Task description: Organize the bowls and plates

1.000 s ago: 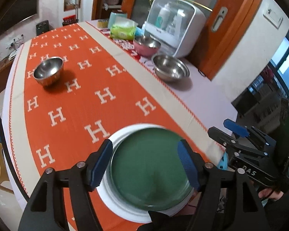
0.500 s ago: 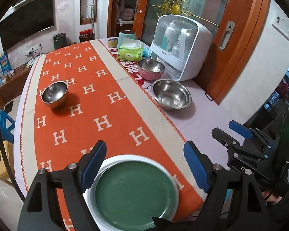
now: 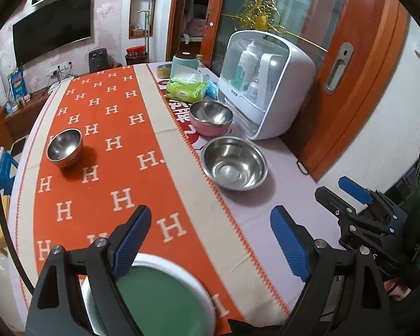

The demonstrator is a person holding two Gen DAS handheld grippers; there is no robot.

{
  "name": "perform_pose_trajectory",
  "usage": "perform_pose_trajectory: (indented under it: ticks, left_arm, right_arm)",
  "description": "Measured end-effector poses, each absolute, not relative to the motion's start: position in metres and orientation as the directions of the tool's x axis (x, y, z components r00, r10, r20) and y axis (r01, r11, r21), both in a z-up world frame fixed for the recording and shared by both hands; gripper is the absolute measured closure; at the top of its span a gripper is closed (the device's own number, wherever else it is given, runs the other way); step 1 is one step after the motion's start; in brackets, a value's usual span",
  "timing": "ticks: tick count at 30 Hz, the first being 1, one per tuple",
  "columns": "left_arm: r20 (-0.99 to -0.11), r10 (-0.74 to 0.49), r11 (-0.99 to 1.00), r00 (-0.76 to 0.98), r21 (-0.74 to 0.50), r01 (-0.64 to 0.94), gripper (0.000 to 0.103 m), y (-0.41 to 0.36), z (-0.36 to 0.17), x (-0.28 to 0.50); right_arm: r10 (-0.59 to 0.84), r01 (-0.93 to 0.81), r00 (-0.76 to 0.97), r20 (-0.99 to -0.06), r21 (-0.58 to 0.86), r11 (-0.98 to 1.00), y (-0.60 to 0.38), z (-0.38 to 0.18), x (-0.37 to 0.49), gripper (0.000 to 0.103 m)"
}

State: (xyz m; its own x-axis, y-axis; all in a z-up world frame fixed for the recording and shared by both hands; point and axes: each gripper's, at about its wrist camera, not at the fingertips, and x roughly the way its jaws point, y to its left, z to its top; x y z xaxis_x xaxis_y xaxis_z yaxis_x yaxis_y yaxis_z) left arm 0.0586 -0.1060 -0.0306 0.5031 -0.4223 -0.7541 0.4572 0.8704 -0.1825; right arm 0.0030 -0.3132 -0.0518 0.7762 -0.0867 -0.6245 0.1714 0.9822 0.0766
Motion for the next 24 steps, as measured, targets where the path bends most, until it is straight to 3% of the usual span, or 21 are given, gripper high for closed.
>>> perform_pose_trajectory:
  ticks: [15, 24]
  left_arm:
    - [-0.788, -0.335, 0.924, 0.517, -0.166, 0.345, 0.017, -0.167, -0.047, 0.118]
    - [-0.837, -0.284, 0.942, 0.467, -0.153, 0.298, 0.017, -0.184, -0.094, 0.16]
  right_arm:
    - [-0.06, 0.13, 0.827, -0.559, 0.086, 0.988, -0.367, -0.053, 0.058, 0.036]
    - [-0.028, 0.13, 0.791, -0.611, 0.123, 0.984, -0.378, -0.09, 0.096, 0.036]
